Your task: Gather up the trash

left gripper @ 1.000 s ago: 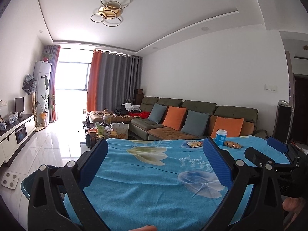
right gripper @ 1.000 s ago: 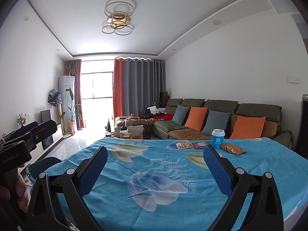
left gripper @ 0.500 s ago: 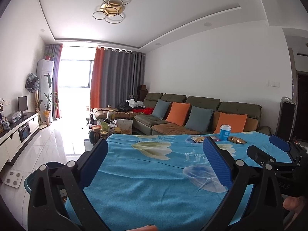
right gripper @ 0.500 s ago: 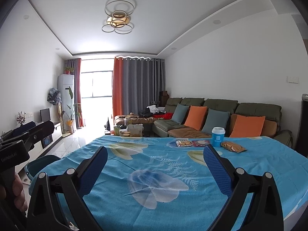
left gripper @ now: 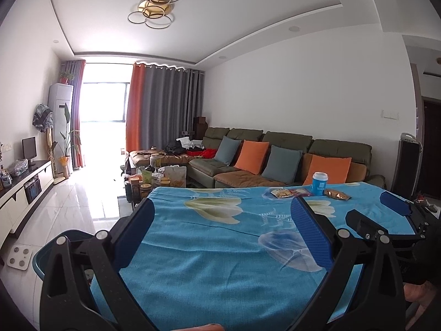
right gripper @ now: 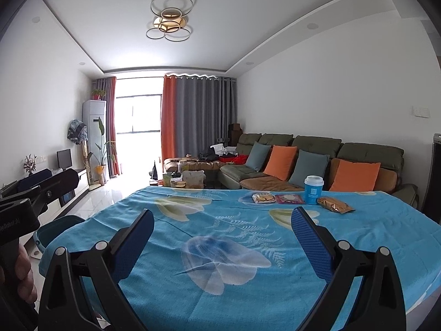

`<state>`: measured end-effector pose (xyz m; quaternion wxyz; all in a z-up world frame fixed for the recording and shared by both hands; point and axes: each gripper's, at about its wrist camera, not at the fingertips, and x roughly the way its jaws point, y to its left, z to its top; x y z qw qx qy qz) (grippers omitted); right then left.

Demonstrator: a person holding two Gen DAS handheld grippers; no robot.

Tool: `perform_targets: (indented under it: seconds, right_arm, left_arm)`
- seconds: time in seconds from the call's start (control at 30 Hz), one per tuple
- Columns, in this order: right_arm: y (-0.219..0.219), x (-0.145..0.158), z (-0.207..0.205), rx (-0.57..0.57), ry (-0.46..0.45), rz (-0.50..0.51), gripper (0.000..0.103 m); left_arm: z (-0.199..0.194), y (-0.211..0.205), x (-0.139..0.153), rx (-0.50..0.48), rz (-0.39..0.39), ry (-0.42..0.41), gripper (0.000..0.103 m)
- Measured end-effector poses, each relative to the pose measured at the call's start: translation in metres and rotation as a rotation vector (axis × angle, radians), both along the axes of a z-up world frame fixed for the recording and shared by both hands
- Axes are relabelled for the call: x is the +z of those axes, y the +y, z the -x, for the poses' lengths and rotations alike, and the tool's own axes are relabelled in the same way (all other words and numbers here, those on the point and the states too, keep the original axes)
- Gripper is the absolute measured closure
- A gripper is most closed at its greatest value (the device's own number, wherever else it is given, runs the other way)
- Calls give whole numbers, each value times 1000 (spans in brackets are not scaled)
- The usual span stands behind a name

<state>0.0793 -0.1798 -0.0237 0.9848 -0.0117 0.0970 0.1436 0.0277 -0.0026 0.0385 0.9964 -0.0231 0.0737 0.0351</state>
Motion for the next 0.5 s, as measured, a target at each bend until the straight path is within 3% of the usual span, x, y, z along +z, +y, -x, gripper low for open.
perform_targets:
  seconds: [0.5]
  right_arm:
    - [3, 1, -4, 4, 1, 15, 7]
  left_arm:
    - [-6, 10, -2, 11, 27, 21, 6]
